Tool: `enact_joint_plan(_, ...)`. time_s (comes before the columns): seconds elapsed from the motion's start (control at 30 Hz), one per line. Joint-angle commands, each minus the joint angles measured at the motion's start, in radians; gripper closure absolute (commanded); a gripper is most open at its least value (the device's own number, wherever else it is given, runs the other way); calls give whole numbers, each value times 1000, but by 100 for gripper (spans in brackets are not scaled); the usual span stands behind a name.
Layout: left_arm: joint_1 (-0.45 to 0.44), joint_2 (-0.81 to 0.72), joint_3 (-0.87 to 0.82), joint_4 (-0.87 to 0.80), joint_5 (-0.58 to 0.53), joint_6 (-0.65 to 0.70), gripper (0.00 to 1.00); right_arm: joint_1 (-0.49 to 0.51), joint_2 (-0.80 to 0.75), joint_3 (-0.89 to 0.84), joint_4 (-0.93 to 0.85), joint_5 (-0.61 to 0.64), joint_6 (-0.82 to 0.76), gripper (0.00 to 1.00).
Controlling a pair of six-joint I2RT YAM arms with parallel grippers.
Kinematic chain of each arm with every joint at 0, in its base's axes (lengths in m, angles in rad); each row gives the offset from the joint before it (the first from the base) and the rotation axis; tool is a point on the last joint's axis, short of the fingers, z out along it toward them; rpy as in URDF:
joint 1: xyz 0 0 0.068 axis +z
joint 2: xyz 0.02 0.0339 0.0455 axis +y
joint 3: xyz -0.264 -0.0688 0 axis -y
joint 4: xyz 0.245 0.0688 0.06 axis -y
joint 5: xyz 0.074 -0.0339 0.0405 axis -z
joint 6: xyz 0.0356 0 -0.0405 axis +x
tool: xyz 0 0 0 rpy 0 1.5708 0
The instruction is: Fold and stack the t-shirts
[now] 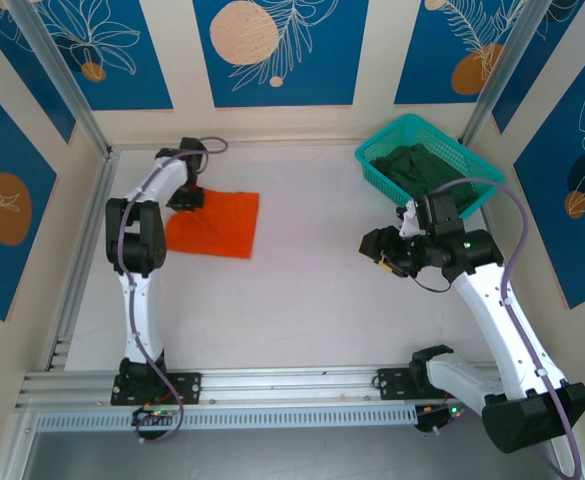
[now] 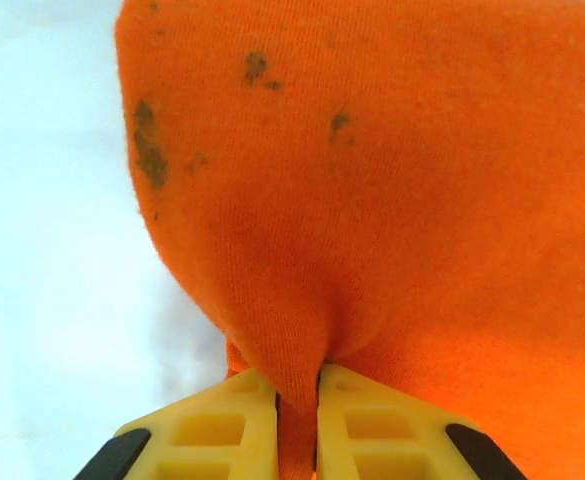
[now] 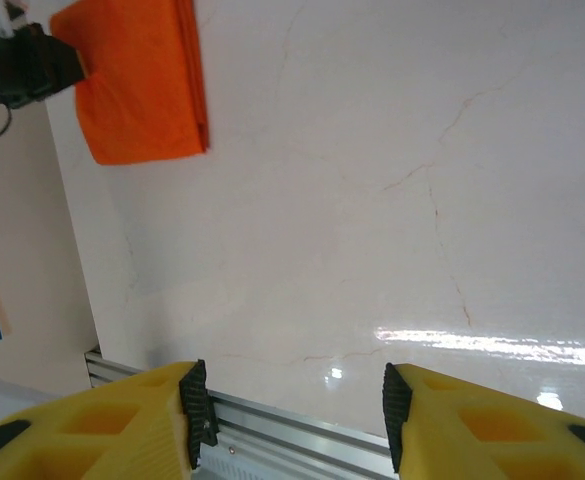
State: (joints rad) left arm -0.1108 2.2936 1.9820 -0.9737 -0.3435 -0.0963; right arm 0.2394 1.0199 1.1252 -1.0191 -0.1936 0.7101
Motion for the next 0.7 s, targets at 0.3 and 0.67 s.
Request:
enact_joint_plan(0.3,110,275,514,-109,-219,184,88,-14,137,191,-193,8,15,50)
enact_joint_plan(0.67,155,361,628,-31,-172,190,88,52,185,231,-157,33,143,51)
